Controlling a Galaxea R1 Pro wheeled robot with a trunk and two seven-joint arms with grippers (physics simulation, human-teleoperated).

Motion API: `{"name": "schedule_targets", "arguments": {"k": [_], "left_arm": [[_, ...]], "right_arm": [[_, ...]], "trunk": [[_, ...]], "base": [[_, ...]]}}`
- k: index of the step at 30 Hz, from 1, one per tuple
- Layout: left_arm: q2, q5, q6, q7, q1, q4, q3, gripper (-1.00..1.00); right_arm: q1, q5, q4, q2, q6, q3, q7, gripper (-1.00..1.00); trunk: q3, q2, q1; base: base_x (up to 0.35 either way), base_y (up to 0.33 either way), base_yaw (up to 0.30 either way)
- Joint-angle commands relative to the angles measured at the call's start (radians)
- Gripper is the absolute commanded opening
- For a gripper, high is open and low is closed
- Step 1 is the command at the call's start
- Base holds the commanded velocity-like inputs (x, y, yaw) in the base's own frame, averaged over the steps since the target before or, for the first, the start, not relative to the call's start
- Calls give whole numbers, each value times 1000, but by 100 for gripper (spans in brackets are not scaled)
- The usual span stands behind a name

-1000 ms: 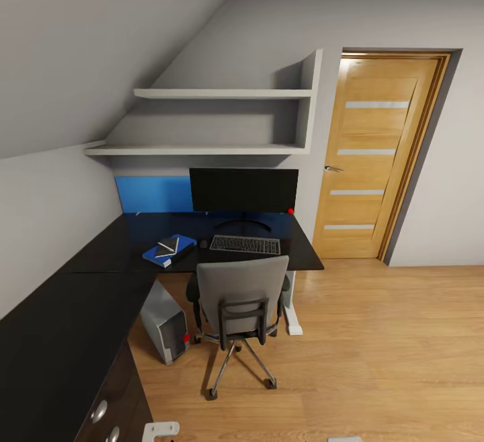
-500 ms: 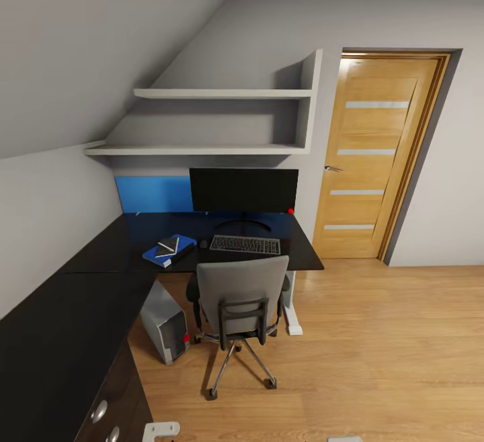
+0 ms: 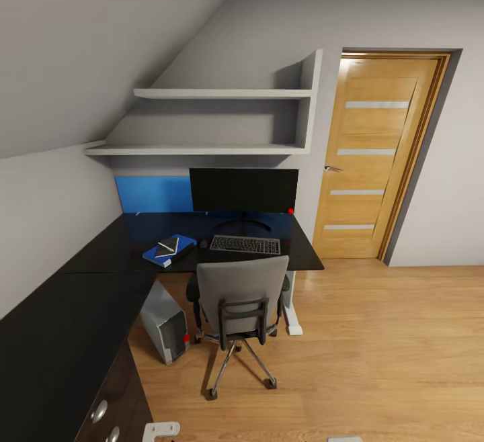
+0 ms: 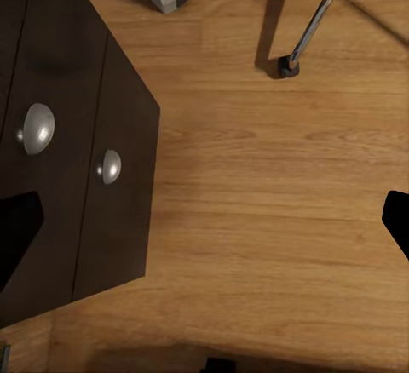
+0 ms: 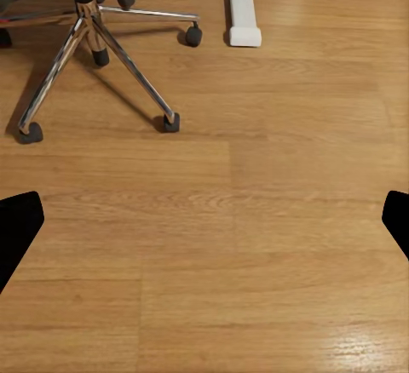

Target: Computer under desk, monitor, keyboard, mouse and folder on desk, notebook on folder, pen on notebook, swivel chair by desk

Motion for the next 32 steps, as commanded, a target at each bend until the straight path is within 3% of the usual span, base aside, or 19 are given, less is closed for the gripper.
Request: {"name": "schedule_targets", "arguments": {"k": [1,32], "left_arm": [[0,6,-2,4,0,0,-9,100],[4,7,-2,3,0,0,-6,100]], "right_arm": [[-1,10,2,0,-2,1,-10,100],[-1,10,2,0,-2,1,-10,100]], "trunk": [[0,-1,0],[0,-1,0]], "base": [[0,0,0],[0,0,0]]}}
